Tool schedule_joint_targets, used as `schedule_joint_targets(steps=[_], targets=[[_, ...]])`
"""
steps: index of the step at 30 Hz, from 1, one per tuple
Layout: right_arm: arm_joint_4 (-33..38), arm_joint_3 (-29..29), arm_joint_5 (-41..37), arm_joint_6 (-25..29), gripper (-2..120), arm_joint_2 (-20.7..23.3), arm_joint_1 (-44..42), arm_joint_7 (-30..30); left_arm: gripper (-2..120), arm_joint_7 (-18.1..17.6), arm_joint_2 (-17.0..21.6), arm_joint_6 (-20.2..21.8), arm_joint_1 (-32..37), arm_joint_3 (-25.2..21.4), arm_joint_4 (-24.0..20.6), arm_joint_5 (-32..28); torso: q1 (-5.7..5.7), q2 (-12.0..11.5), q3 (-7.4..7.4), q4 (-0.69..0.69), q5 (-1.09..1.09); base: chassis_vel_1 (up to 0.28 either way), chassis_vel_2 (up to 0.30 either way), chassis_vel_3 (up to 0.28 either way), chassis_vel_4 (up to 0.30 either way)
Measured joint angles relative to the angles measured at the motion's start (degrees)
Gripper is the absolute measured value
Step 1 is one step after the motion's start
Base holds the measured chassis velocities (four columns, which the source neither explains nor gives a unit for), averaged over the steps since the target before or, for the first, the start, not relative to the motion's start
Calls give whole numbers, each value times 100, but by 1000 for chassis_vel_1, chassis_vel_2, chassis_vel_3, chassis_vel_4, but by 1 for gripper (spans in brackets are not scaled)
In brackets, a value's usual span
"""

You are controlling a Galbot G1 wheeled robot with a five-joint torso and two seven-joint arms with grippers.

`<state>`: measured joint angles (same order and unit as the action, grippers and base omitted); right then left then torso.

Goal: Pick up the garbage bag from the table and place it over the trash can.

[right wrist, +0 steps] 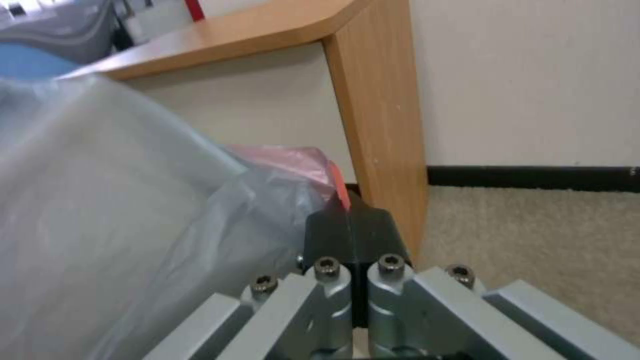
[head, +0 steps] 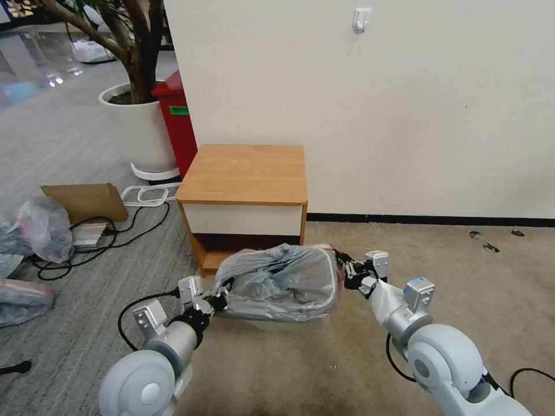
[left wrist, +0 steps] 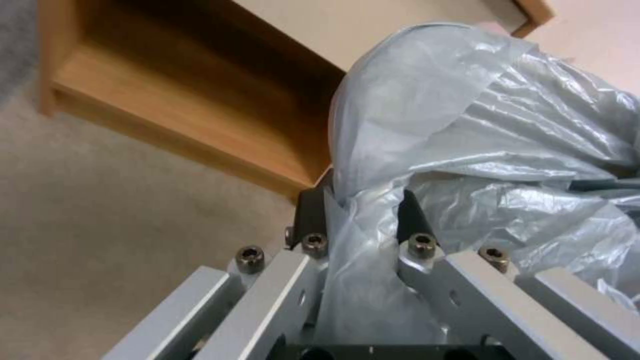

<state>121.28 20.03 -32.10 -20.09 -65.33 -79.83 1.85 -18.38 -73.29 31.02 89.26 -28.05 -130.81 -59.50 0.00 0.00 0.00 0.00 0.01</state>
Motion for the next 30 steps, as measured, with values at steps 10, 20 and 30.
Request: schedule_joint_targets(steps=[10,20,30], targets=[[-950,-35,706,1302,0,-214,12,-768,5,84,68,120,-10,-290,27,-855,0,0,0,0,-1,0,0,0,0],[-1208,53,1304,1826,0,-207,13,-1117,5,103,51,124,-65,-352,2,-1064,0,0,0,0,-1,0,0,0,0],[-1283,165,1818,2115,0,-176,-86,-1223,5,91,48,132,-68,-454,-62,-1267,0,0,0,0,-1,0,0,0,0]])
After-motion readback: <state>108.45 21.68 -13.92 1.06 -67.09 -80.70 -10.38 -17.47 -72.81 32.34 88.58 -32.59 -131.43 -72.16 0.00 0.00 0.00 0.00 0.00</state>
